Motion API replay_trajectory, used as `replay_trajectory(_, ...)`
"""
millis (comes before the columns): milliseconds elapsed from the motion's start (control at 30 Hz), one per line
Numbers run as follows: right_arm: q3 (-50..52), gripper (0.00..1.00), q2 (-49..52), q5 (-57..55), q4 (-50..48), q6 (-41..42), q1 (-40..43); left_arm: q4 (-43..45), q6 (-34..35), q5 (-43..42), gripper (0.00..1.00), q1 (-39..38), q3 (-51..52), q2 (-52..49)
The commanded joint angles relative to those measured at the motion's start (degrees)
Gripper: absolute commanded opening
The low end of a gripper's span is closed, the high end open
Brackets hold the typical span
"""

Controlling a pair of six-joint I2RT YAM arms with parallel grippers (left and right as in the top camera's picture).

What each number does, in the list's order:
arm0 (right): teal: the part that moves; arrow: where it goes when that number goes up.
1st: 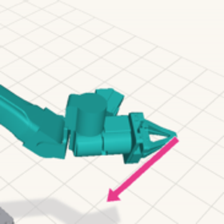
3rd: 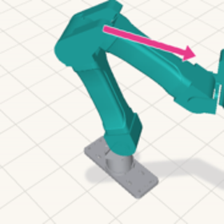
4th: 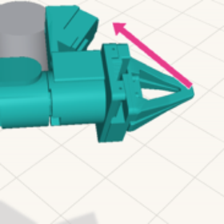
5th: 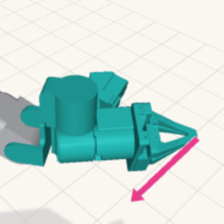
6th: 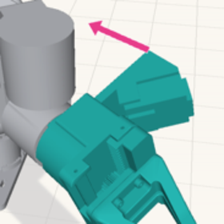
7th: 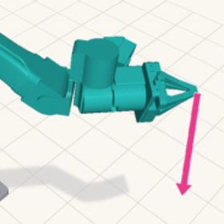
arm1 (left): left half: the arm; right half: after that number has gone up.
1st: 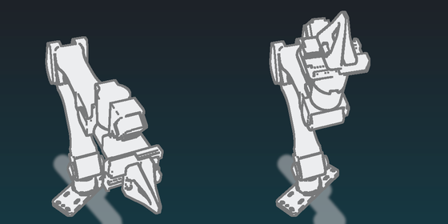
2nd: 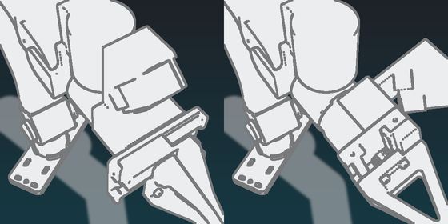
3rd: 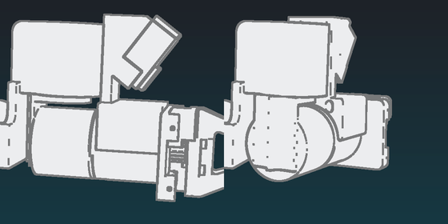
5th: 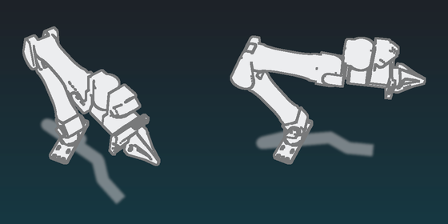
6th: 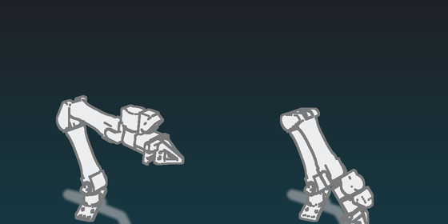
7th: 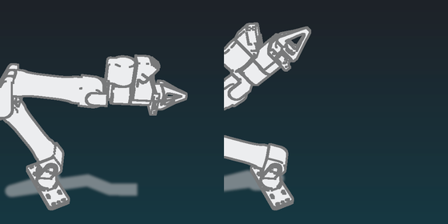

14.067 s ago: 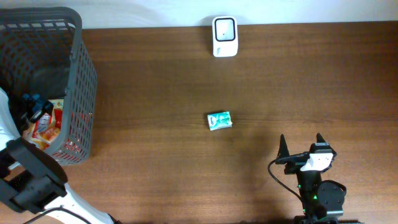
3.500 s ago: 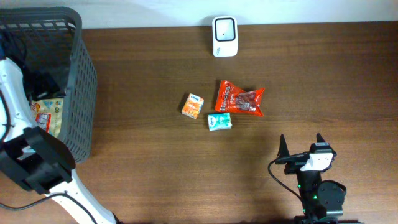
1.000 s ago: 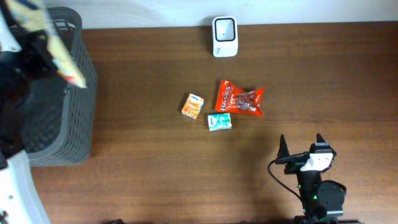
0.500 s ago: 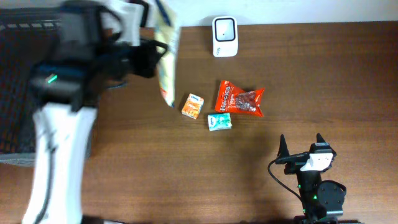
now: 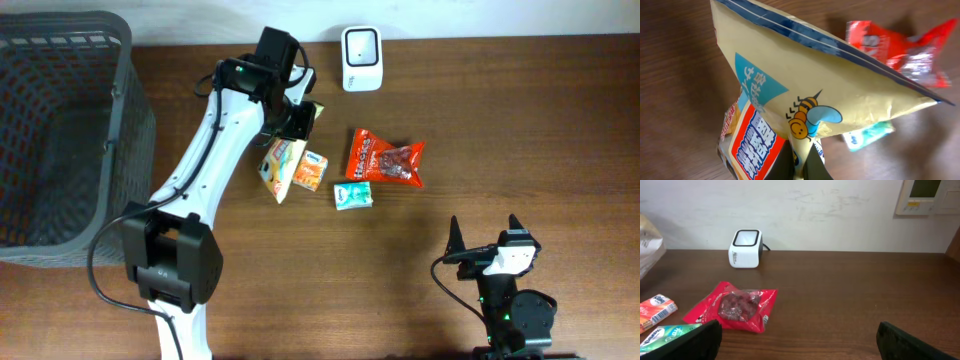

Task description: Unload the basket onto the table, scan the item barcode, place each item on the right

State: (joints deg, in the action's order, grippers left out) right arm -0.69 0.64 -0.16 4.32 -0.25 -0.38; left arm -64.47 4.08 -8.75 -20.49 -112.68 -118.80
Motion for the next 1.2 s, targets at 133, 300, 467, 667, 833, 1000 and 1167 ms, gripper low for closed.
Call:
replay_trajectory(133, 0.37, 0.98, -0.33, -0.35, 0.37, -0.39, -0.37, -0.37, -0.68, 3.61, 0.78, -1.27, -0.81, 0.22)
replay_trajectory(300, 0.37, 0.98, -0.22, -0.35, 0.37, -0.39, -0.37, -4.66, -0.68, 0.39, 0.99, -0.68, -7.93, 0.63)
replay_trajectory(467, 0.37, 0.98, -0.22, -0.35, 0.37, -0.39, -0.37, -14.05, -0.68, 0.42, 0.99, 0.46, -22.51, 2.23)
replay_trajectory(667, 0.37, 0.98, -0.22, -0.35, 0.37, -0.39, -0.37, -19.21, -0.72, 2.84, 0.99, 0.70, -31.80, 5.51)
replay_trajectory(833, 0.37, 0.98, -0.22, -0.35, 0.37, -0.39, -0.37, -21.24, -0.70, 2.51, 0.99, 0.68, -31.30, 5.38)
replay_trajectory(1000, 0.37, 0.98, -0.22, -0.35, 0.37, -0.39, -0.37, -23.06, -0.70, 0.94, 0.99, 0.48, -29.44, 5.25)
replay_trajectory(1167, 0.37, 0.98, -0.22, -0.35, 0.37, -0.39, -0.37, -24.61, -0.70, -1.99, 0.99, -1.16, -27.02, 5.25)
